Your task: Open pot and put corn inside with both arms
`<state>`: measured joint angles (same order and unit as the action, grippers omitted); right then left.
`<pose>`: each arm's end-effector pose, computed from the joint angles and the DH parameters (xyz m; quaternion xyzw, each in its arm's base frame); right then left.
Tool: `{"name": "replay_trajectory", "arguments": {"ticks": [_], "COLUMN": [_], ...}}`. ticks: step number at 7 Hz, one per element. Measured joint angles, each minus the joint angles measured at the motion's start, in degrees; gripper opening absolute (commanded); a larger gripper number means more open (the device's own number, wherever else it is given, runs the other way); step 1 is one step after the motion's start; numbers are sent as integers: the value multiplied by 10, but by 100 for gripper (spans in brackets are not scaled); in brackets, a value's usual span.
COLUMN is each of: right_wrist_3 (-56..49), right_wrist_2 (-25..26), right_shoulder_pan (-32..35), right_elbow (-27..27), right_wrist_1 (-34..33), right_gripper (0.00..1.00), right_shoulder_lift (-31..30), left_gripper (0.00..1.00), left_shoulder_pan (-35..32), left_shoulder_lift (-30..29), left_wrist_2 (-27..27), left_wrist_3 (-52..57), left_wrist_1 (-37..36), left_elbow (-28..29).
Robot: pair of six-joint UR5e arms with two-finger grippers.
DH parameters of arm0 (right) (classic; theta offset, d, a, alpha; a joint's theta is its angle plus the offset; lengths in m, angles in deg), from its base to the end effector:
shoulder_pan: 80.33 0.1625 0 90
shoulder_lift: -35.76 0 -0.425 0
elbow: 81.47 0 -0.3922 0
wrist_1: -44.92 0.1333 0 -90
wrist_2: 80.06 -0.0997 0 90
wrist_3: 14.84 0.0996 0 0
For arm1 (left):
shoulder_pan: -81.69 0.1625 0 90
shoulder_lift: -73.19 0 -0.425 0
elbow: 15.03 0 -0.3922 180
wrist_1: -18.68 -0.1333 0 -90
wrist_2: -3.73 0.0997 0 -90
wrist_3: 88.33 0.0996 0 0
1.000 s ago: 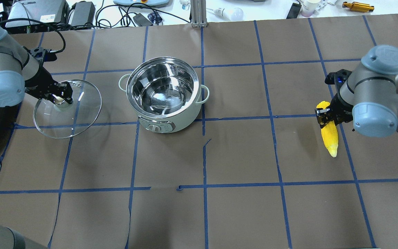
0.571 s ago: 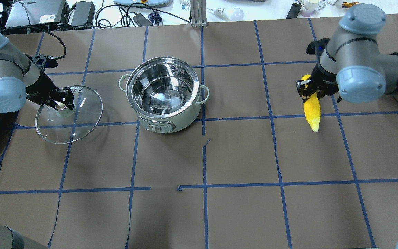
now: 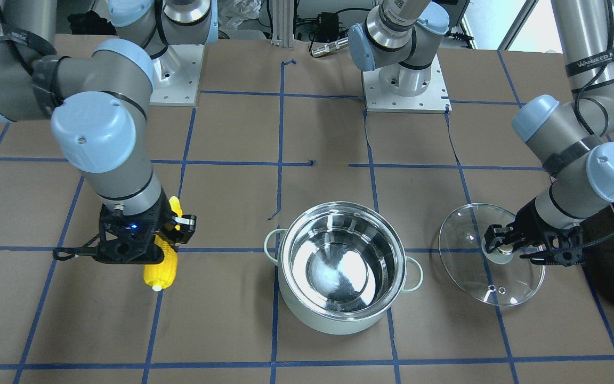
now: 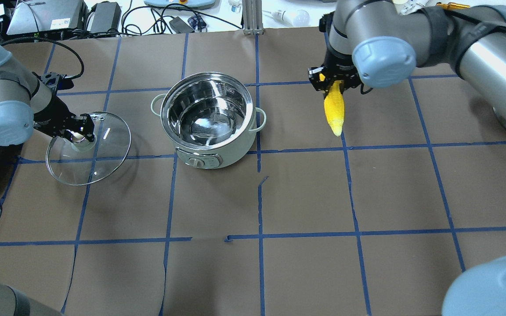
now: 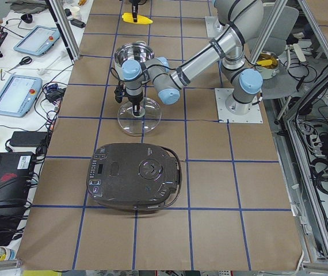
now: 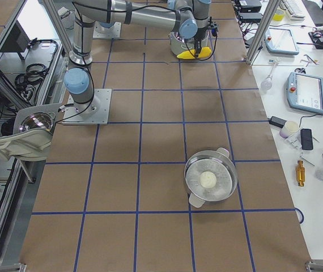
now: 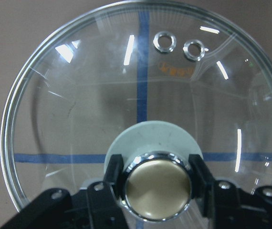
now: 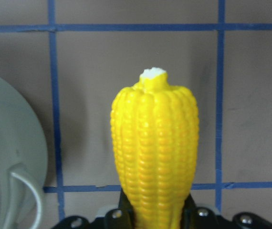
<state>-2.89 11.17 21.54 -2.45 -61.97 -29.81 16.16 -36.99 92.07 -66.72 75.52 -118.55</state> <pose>0.2647 -0.6216 0.3648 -0.0010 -0.9995 0.0316 0.0043 0.1128 -0.5767 0.2433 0.0250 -0.9996 0.0013 0.0152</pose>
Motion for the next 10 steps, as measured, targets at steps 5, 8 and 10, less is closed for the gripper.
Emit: {"name": "replay_trajectory", "arguments": {"ticks": [5, 8, 10], "right_wrist_3": [171, 179, 166], "right_wrist_2": [-63, -77, -79], "right_shoulder_pan": [119, 135, 137], "right_elbow": [-171, -179, -176], "right_wrist_1": [23, 16, 10], "right_gripper": [19, 25, 53], "right_shoulder_lift": [109, 147, 167], "left_gripper": [16, 52, 82], "left_shoulder_pan": [6, 6, 6], "left_shoulder_lift": [-3, -11, -15], "left_wrist_2": [0, 0, 1], "left_wrist_3": [-60, -68, -70], "left_wrist_1": [-1, -9, -39], "left_elbow": [-1, -3, -18]}}
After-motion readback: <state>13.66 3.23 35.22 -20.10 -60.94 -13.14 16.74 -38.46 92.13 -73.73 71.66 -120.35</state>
